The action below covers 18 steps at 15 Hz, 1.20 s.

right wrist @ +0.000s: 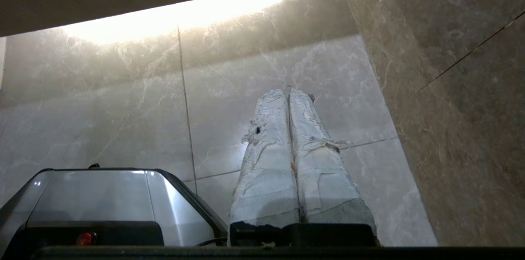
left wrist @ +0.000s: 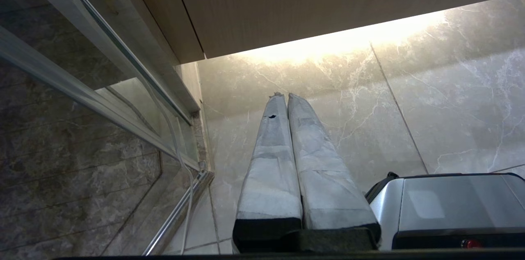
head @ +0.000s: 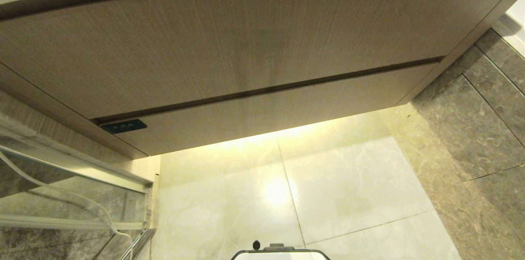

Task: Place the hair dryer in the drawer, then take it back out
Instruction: Pull open the drawer

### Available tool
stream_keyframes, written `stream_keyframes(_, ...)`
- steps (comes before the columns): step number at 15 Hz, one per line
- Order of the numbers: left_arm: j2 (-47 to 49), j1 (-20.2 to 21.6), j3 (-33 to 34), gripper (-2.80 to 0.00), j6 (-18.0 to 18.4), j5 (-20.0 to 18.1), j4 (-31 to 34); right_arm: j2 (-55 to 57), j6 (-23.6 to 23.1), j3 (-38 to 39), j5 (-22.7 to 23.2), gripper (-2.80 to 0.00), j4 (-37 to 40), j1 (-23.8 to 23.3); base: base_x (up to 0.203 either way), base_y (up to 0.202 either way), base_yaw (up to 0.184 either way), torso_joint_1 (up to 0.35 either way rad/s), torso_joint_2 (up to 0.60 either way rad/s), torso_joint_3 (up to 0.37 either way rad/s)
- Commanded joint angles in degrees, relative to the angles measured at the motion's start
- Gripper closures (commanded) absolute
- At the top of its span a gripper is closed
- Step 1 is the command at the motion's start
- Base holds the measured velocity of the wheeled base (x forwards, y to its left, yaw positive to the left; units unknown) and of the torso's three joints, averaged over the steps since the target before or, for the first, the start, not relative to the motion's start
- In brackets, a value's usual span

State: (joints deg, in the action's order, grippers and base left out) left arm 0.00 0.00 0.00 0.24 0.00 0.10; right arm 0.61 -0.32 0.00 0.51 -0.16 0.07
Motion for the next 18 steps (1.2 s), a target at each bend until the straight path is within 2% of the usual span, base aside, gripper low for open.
stream_keyframes(1,0.0,0.0,0.0,0.0,0.02,0.0,-0.01,-0.7,-0.06,0.09,0.02,0.0,-0.2,0.01,0.0,0.0,0.0,0.0,0.0,0.0)
stream_keyframes(18,0.0,0.0,0.0,0.0,0.02,0.0,-0.01,-0.7,0.49,0.09,0.02,0.0,-0.02,0.01,0.0,0.0,0.0,0.0,0.0,0.0)
